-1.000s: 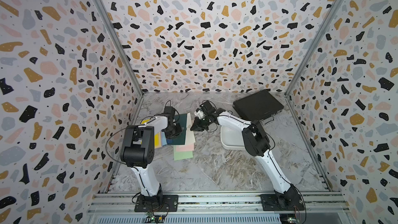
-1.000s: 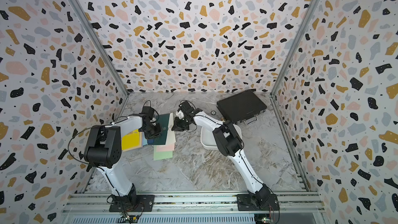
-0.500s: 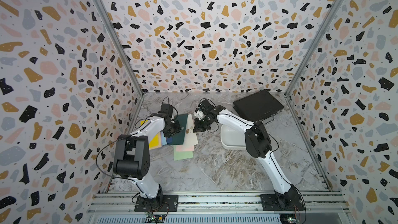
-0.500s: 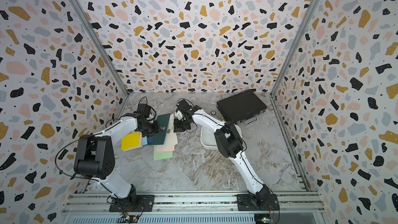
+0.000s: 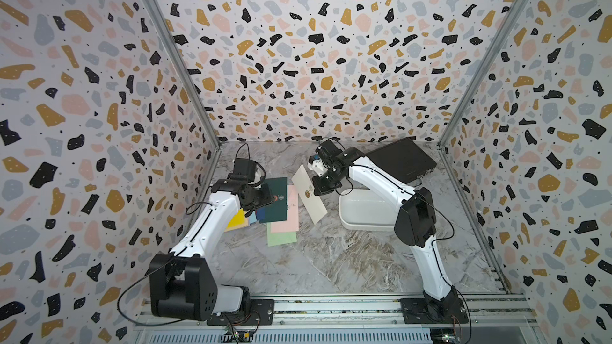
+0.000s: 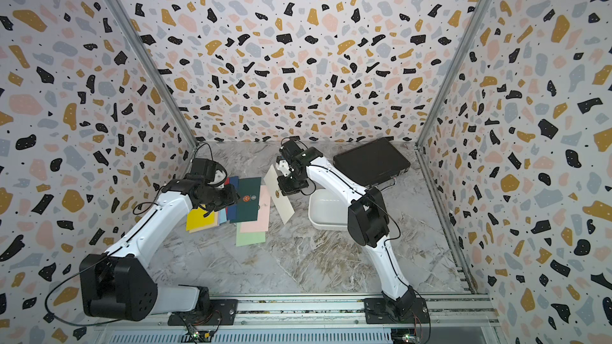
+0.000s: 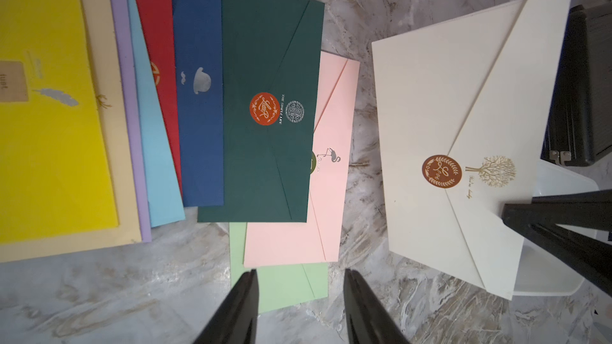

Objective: Put the sealed envelopes into the storage box
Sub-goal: Place the envelope in the storage box.

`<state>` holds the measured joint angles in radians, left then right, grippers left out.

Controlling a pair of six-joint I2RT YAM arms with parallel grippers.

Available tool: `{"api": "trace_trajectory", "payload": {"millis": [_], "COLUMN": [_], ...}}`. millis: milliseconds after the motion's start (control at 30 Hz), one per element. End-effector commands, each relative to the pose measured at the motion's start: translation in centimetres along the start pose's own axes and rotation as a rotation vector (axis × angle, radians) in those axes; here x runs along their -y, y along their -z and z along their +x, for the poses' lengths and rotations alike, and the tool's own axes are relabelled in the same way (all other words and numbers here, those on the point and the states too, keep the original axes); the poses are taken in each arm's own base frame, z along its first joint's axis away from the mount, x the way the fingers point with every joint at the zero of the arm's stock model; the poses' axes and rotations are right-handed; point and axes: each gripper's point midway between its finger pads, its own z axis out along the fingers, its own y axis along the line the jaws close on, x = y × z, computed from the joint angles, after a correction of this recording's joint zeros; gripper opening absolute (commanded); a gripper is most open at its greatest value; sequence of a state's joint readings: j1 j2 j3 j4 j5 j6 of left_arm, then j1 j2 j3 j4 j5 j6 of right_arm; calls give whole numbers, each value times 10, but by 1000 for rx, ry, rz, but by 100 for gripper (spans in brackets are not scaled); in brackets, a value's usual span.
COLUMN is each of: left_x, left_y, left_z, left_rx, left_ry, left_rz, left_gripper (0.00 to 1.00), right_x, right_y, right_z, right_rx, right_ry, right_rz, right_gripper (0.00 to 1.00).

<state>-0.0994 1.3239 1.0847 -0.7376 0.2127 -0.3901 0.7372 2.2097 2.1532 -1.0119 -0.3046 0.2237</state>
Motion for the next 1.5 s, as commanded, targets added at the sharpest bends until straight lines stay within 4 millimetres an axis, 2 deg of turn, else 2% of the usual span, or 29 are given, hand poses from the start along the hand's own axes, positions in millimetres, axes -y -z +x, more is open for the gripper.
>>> {"api": "trace_trajectory", "payload": {"millis": [0,167,333,433,500,700,800,900,1067,1200,1467], "left_x": [-1,0,-1,-5,-4,0,2,2,2,2,1], "left_y": [8,18,25,25,26,25,25,26,27,27,25], "left_z": [21,34,44,49,50,51,51,51,51,51,52], "left_rx": [-29,-20,7,19,27,24,24,29,32,32,29], "left_ry": [-34,-52,-67,-74,-77,-87,-93,-96,-96,-98,-99], "left_rz": [15,40,59,49,57,76,80,80,78,76,72], "left_gripper": [47,47,47,47,47,47,47,47,47,47,47], "right_x": [6,16,35,41,49,102,113,119,130,138,150], "right_y": [51,93,140,160,164,153,145,137,117,102,91], "right_z": [16,30,47,59,71,114,132,141,139,130,108], "right_rx": [-12,-22,-35,-44,-82,-283,-346,-350,-354,-351,-287], "right_ry": [208,409,607,687,746,810,854,880,893,915,888], "right_rz": [121,236,408,457,477,506,454,375,311,281,266], "right_gripper": [0,0,0,0,0,0,0,0,0,0,0]}}
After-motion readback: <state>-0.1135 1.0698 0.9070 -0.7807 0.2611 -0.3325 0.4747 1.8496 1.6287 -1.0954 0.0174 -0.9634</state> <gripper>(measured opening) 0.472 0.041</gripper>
